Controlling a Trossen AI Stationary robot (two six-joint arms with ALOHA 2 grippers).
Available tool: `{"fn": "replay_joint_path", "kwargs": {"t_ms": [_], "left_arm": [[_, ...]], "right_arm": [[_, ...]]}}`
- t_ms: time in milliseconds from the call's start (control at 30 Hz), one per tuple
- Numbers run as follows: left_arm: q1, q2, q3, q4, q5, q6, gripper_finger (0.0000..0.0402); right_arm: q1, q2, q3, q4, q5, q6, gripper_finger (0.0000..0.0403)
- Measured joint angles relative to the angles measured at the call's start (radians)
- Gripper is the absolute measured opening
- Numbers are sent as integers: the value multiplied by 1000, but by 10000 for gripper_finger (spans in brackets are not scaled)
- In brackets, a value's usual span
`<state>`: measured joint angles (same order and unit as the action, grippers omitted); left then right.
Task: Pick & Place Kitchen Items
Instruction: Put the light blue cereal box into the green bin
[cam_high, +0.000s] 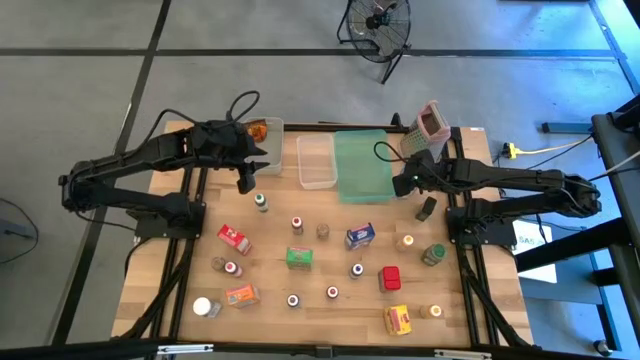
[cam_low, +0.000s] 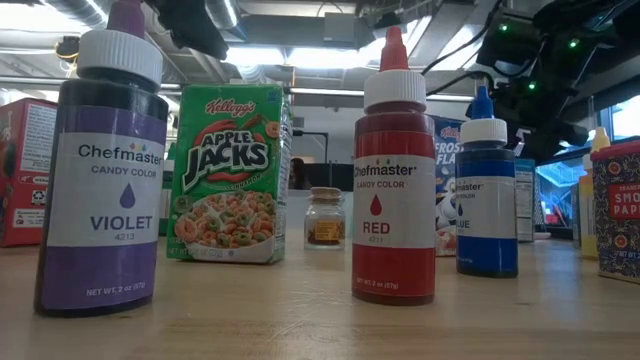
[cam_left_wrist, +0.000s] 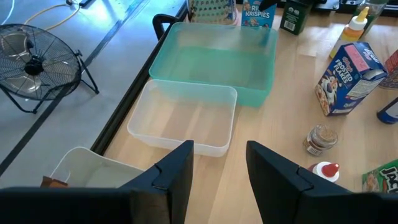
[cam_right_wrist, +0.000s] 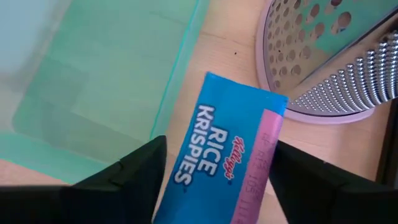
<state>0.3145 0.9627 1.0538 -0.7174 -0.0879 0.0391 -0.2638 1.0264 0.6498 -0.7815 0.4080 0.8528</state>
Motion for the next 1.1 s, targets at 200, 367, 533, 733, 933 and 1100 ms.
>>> {"fn": "replay_joint_path", "kwargs": {"t_ms": [200,367,533,733,933,1100], "left_arm": [[0,0,0,0,0,0,143],[0,0,0,-1,0,0,143],[0,0,0,-3,0,0,143],[0,0,0,-7,0,0,143],[0,0,0,-12,0,0,143],[0,0,0,-12,0,0,143]], "right_arm": [[0,0,0,0,-13,0,201],[0,0,0,0,-16,0,150],[0,0,0,0,-16,-2,119],[1,-2,79,-90,-19,-4,114],[5,-2,226,-192,-19,-30,114],[5,-2,346,-216,-19,-62,113]]}}
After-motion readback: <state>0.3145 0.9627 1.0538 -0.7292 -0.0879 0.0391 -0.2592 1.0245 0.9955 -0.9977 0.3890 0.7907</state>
